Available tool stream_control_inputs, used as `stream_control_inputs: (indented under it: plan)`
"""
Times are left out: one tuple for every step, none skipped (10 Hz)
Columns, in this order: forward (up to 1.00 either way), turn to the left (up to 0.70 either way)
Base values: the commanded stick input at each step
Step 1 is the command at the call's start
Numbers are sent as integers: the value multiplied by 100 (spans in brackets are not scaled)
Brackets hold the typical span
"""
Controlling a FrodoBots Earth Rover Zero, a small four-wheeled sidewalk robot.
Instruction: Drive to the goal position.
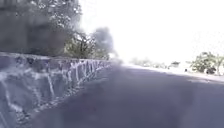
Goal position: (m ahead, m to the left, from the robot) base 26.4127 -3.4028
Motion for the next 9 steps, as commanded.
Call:
stream_control_inputs:
  plan:
    - [100,0]
    - [100,0]
    - [100,0]
    - [100,0]
    - [100,0]
    - [100,0]
    - [100,0]
    - [100,0]
    - [100,0]
